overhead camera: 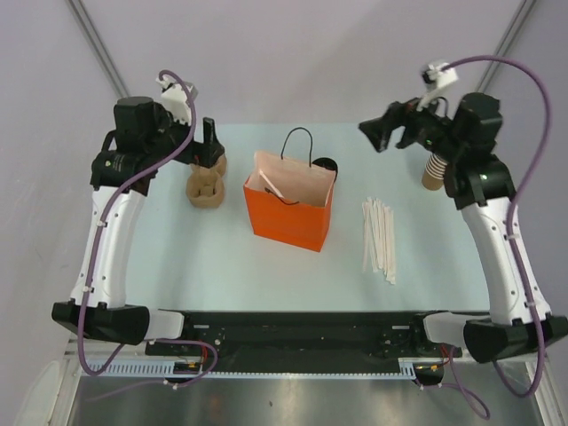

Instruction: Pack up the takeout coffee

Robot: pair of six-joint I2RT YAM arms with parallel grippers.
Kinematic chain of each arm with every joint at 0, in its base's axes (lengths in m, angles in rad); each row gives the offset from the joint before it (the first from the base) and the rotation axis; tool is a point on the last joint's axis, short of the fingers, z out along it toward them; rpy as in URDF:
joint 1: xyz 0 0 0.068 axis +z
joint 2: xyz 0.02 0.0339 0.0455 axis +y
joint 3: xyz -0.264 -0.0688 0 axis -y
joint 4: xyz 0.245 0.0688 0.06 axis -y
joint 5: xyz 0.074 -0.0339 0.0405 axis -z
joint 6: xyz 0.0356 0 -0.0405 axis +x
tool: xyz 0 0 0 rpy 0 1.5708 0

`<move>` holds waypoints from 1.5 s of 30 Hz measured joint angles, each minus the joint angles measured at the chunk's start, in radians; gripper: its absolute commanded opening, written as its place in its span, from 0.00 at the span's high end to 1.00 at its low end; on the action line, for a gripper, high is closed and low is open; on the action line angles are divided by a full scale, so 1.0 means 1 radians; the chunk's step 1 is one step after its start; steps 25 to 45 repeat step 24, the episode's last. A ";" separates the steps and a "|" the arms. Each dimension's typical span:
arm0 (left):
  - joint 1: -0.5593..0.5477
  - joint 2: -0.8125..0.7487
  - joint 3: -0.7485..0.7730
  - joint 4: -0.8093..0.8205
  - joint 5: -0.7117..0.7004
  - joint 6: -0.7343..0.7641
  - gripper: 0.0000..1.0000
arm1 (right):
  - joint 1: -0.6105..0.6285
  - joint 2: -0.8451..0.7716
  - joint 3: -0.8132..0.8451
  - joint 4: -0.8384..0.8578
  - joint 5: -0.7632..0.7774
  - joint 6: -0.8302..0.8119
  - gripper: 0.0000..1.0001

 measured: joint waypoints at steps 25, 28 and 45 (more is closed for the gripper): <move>0.051 -0.129 -0.617 0.017 0.004 0.039 0.01 | -0.370 -0.345 -0.686 -0.317 0.058 -0.079 0.00; 0.051 -0.129 -0.617 0.017 0.004 0.039 0.01 | -0.370 -0.345 -0.686 -0.317 0.058 -0.079 0.00; 0.051 -0.129 -0.617 0.017 0.004 0.039 0.01 | -0.370 -0.345 -0.686 -0.317 0.058 -0.079 0.00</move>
